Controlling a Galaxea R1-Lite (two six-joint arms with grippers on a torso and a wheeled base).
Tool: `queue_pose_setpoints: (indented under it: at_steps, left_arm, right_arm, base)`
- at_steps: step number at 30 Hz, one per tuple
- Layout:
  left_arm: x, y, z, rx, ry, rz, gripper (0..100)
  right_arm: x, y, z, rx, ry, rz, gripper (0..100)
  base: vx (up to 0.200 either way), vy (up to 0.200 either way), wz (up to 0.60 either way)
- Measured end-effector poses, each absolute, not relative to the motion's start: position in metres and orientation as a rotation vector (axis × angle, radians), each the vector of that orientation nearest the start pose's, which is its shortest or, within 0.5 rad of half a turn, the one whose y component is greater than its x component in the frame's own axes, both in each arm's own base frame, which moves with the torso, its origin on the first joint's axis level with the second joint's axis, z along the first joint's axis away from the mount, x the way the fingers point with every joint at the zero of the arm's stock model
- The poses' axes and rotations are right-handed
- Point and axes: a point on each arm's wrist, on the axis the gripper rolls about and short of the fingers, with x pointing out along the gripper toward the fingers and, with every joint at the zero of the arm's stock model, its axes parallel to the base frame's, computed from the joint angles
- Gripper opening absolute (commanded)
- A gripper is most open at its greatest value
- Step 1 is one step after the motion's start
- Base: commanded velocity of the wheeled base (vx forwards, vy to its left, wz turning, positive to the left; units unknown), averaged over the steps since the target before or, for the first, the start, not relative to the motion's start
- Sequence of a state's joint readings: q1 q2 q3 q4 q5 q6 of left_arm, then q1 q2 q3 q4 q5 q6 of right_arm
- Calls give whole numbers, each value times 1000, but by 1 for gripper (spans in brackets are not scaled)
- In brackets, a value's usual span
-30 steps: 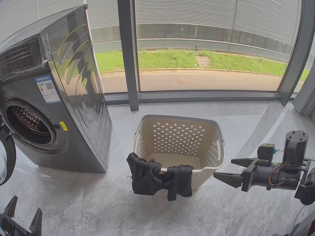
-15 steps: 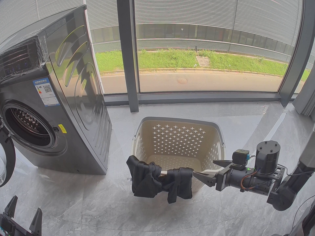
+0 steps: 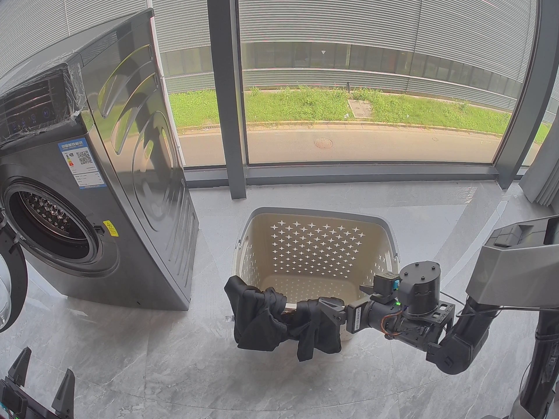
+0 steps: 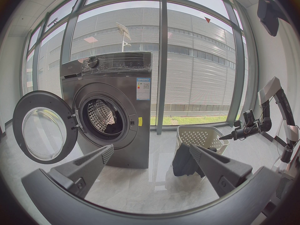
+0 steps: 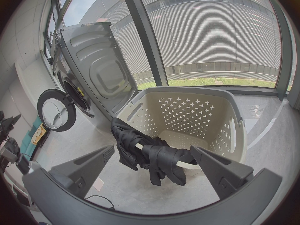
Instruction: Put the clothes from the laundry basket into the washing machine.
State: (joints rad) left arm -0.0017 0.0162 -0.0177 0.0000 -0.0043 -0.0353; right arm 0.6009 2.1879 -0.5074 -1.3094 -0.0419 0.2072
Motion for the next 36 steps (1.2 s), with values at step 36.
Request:
queue_pose_setpoints:
  at_steps: [36]
  left_arm:
    - [-23, 0, 81, -35, -1, -6, 100]
  right_arm:
    - [312, 217, -40, 76, 460, 338, 100]
  base:
    - [0, 0, 0]
